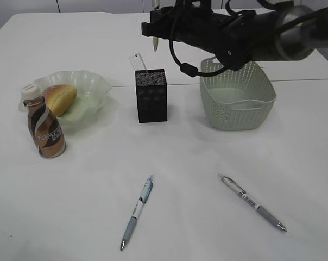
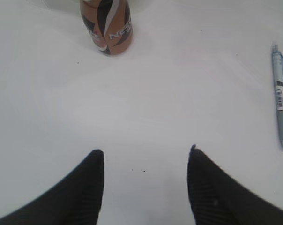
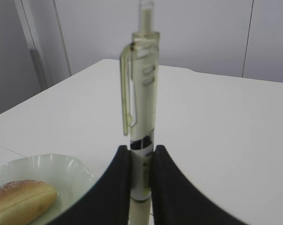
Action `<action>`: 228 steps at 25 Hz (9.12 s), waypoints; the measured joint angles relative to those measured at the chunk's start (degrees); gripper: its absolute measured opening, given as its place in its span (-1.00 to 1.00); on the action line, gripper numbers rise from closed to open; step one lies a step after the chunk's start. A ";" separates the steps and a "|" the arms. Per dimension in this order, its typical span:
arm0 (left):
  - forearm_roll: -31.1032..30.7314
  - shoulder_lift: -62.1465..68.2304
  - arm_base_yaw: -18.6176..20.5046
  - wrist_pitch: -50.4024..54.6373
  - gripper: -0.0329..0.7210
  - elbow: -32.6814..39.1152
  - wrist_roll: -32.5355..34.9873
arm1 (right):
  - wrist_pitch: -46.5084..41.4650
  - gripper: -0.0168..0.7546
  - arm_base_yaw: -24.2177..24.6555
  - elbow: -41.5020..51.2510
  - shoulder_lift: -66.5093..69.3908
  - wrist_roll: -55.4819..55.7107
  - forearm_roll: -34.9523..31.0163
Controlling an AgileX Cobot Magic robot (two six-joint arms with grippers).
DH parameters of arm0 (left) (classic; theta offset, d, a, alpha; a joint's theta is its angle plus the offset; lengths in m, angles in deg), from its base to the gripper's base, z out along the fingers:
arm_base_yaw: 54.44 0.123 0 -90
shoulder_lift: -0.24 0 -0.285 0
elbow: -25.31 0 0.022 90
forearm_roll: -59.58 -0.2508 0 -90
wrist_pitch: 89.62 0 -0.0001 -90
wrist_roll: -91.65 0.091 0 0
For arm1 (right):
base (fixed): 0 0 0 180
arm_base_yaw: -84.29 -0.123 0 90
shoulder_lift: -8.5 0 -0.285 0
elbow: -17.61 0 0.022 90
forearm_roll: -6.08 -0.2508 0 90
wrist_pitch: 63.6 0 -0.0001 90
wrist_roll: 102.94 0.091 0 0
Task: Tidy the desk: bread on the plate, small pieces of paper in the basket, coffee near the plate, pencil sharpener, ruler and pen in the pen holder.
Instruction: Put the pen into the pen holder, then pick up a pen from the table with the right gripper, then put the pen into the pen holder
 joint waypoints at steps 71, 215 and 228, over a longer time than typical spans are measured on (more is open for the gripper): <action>2.43 1.21 0.00 3.58 0.19 0.00 0.00 | -87.39 -0.39 -4.91 4.79 -12.42 -21.36 -13.47; 4.67 1.21 0.00 1.26 0.19 0.00 -0.10 | -48.43 -0.80 3.25 31.68 -21.48 -13.00 -19.27; 4.81 4.86 0.00 -1.55 0.19 0.00 -0.10 | -15.24 -0.80 2.30 31.16 -22.02 -13.00 -15.71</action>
